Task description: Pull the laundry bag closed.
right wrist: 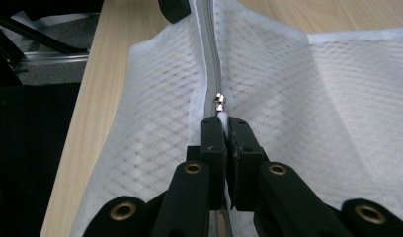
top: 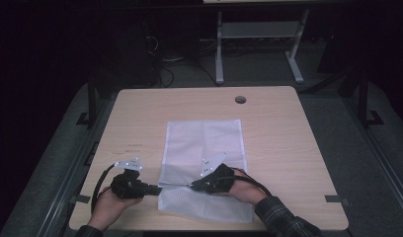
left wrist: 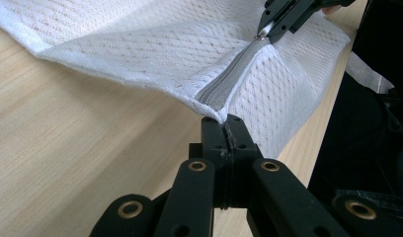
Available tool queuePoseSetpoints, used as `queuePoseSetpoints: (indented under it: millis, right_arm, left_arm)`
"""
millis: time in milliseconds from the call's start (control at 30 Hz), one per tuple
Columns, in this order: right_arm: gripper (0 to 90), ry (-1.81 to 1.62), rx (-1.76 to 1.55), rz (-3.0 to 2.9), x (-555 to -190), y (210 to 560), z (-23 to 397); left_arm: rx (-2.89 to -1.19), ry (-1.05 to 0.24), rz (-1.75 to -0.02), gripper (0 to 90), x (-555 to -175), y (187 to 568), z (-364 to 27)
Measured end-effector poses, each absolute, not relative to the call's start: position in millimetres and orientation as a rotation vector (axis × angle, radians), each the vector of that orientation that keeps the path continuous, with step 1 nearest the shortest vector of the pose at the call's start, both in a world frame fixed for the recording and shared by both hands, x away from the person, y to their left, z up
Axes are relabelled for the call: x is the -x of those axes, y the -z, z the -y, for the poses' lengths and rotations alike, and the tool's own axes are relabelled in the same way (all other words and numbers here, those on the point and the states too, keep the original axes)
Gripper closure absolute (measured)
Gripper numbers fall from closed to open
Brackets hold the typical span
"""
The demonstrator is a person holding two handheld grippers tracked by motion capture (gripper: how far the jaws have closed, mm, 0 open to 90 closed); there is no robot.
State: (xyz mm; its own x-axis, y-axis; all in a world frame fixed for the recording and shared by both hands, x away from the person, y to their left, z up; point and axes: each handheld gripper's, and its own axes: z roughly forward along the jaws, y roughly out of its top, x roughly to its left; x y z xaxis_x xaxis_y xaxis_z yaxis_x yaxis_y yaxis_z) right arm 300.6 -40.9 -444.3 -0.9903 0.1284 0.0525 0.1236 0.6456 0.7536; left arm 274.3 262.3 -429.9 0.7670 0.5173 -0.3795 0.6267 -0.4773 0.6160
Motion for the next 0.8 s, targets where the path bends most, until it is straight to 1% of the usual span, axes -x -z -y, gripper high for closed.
queuePoseSetpoints:
  millis: [800]
  right_arm:
    - [86.5,-1.274,-0.248,-2.841,-300.3,444.3,63.5]
  left_arm:
    - [-2.179,0.180,-0.858,89.5,-274.7,429.9,-265.0]
